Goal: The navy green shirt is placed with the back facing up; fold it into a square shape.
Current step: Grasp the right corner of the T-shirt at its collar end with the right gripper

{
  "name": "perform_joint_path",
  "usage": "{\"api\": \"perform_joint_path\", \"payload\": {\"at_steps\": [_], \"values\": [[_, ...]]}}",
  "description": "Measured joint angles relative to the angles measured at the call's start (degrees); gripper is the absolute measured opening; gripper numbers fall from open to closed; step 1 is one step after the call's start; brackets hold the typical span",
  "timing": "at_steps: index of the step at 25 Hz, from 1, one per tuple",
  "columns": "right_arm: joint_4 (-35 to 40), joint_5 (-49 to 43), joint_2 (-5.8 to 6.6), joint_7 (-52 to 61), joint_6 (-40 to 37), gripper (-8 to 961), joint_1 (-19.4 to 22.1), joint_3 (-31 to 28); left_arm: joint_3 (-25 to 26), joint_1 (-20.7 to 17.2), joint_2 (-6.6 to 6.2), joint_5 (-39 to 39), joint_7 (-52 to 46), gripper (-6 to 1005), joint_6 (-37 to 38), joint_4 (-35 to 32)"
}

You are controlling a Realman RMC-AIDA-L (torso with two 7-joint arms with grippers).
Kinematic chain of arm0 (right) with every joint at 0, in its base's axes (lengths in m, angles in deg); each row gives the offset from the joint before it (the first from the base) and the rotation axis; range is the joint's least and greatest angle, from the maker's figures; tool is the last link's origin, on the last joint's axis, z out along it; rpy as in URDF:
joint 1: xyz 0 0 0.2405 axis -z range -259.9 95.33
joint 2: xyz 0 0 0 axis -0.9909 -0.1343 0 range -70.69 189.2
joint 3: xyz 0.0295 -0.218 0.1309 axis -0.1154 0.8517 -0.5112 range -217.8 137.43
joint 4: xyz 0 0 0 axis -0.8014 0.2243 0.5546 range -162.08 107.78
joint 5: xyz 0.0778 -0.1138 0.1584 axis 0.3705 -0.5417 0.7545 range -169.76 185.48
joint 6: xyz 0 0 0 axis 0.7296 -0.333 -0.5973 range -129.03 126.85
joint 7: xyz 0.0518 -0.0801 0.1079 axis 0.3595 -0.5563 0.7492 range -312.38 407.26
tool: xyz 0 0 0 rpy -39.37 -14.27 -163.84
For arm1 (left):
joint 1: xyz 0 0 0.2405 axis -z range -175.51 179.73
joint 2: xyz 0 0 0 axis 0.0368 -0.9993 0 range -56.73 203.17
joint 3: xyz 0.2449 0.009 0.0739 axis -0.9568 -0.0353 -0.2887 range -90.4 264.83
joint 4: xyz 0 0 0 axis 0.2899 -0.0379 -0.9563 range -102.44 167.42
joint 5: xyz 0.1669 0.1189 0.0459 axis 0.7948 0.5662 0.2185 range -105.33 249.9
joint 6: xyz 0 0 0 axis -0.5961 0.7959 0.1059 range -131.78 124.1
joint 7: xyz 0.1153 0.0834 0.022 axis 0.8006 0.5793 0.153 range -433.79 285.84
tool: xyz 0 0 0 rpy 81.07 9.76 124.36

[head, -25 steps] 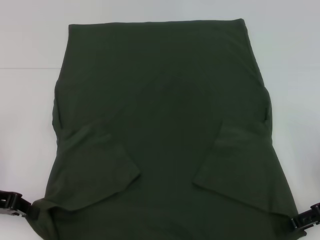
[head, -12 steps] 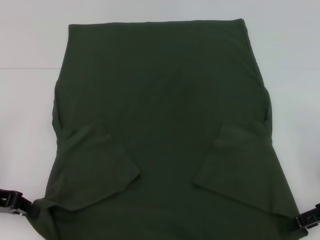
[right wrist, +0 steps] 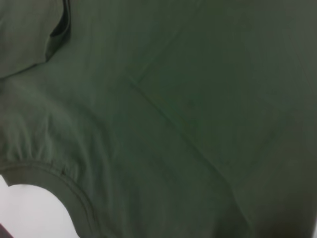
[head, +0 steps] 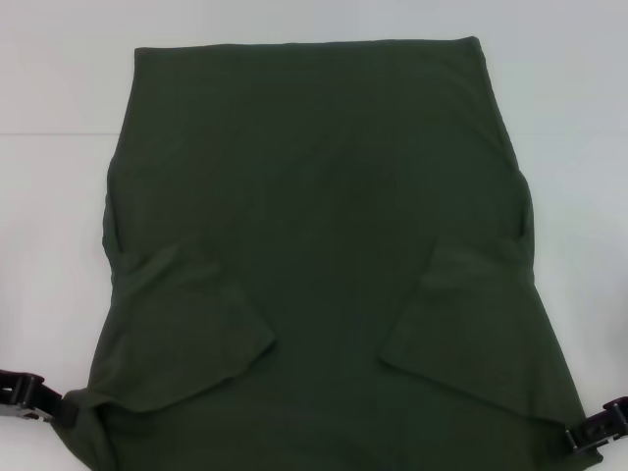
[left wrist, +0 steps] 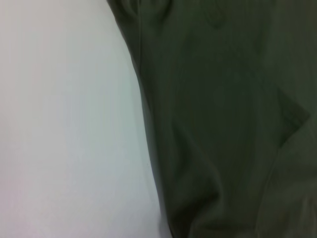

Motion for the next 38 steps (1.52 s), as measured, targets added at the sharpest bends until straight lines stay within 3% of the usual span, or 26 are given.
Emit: {"api": "perform_joint_path", "payload": {"at_steps": [6, 14, 38], "values": [[-0.9, 0.0, -0.04, -0.1, 0.0, 781, -0.5, 0.0, 0.1, 0.0, -0.02, 0.0, 0.1, 26, 0.0, 0.1], [-0.8, 0.2, 1.41, -0.1, 0.0, 775, 0.4, -0.5, 0.2, 0.0, -0.03, 0.0, 0.2, 26, 0.0, 0.1], [-0.8, 0.0, 1.4, -0.2, 0.3, 759, 0.6, 0.1, 0.2, 0.1, -0.03, 0.0, 0.0, 26, 0.0, 0.0]]}}
